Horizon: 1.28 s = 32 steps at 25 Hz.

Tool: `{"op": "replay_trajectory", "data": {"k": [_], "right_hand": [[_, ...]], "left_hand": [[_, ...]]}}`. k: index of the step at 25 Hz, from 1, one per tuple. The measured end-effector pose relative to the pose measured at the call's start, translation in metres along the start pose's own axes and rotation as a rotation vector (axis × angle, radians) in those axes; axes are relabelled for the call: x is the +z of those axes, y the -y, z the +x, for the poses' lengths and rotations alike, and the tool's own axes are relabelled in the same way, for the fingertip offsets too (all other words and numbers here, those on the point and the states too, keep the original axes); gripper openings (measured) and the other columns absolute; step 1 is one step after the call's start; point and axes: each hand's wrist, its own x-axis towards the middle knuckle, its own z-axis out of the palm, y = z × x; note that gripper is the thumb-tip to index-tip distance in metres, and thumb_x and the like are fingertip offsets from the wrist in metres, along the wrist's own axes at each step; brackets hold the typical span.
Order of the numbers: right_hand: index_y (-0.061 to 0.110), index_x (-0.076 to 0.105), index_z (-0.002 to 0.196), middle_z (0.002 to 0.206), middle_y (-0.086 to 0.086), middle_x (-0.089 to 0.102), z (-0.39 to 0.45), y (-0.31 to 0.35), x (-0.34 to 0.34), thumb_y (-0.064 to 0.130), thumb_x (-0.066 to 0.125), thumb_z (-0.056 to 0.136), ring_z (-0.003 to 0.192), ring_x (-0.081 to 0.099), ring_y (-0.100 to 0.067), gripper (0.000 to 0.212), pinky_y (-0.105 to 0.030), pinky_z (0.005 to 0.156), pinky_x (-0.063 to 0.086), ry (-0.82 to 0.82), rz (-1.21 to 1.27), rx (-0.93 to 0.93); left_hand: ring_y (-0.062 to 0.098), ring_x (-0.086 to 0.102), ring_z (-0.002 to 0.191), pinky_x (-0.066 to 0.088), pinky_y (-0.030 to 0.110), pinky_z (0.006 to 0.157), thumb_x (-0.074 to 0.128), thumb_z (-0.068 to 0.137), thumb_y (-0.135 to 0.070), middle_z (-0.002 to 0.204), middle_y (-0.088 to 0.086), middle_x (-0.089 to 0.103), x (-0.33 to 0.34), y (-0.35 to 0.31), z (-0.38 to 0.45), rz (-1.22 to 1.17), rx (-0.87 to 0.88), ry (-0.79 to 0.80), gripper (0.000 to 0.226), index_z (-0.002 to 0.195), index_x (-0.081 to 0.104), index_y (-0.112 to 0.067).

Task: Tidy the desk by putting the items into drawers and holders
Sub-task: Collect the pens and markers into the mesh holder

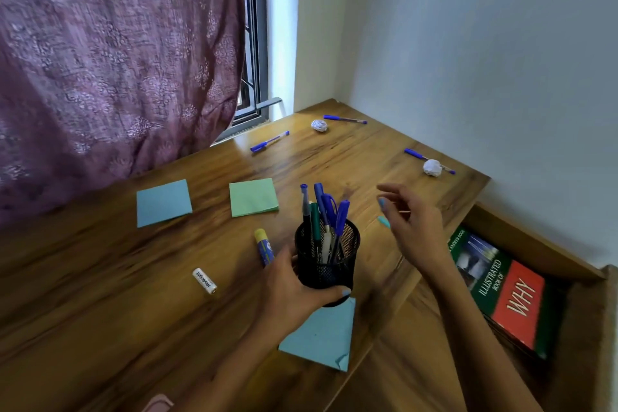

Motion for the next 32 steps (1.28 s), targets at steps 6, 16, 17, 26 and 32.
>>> {"op": "replay_trajectory", "data": {"k": [6, 16, 17, 26, 32], "right_hand": [[0.016, 0.053, 0.128, 0.117, -0.011, 0.064, 0.028, -0.082, 0.015, 0.023, 0.061, 0.087, 0.108, 0.059, -0.028, 0.042, -0.041, 0.090, 0.050, 0.177, -0.557, 0.266], [0.013, 0.056, 0.117, 0.101, -0.010, 0.065, 0.018, -0.081, 0.030, 0.013, 0.049, 0.093, 0.092, 0.062, -0.026, 0.025, -0.040, 0.076, 0.053, 0.115, -0.666, 0.200], [0.013, 0.057, 0.114, 0.099, -0.010, 0.066, 0.014, -0.079, 0.031, 0.013, 0.050, 0.092, 0.090, 0.063, -0.026, 0.023, -0.040, 0.075, 0.053, 0.107, -0.675, 0.192], [0.007, 0.061, 0.108, 0.099, -0.016, 0.068, -0.032, -0.061, 0.029, 0.009, 0.049, 0.092, 0.093, 0.063, -0.034, 0.021, -0.039, 0.077, 0.048, 0.147, -0.752, 0.104], [0.009, 0.059, 0.108, 0.102, -0.015, 0.065, -0.046, -0.057, 0.026, 0.006, 0.047, 0.091, 0.096, 0.062, -0.033, 0.021, -0.040, 0.078, 0.049, 0.226, -0.883, 0.059]], "left_hand": [[-0.009, 0.062, 0.096, 0.055, 0.020, 0.082, 0.092, 0.040, -0.027, 0.098, -0.021, 0.067, -0.002, 0.000, -0.014, -0.026, -0.001, -0.010, 0.074, 0.101, 0.054, -0.040], [-0.010, 0.056, 0.098, 0.050, 0.013, 0.081, 0.092, 0.043, -0.030, 0.101, -0.025, 0.058, -0.024, -0.011, -0.070, 0.052, -0.003, -0.109, 0.073, 0.099, 0.047, -0.046], [-0.015, 0.054, 0.094, 0.047, 0.008, 0.077, 0.092, 0.044, -0.030, 0.099, -0.028, 0.056, -0.027, -0.013, -0.078, 0.054, -0.003, -0.120, 0.073, 0.098, 0.045, -0.047], [-0.013, 0.054, 0.100, 0.044, 0.008, 0.083, 0.093, 0.047, -0.022, 0.105, -0.026, 0.058, -0.033, -0.019, -0.158, -0.008, 0.042, -0.231, 0.080, 0.109, 0.047, -0.040], [-0.004, 0.062, 0.101, 0.054, 0.034, 0.088, 0.090, 0.038, -0.039, 0.107, -0.018, 0.067, -0.016, -0.005, -0.197, 0.024, 0.046, -0.274, 0.079, 0.110, 0.056, -0.034]]}}
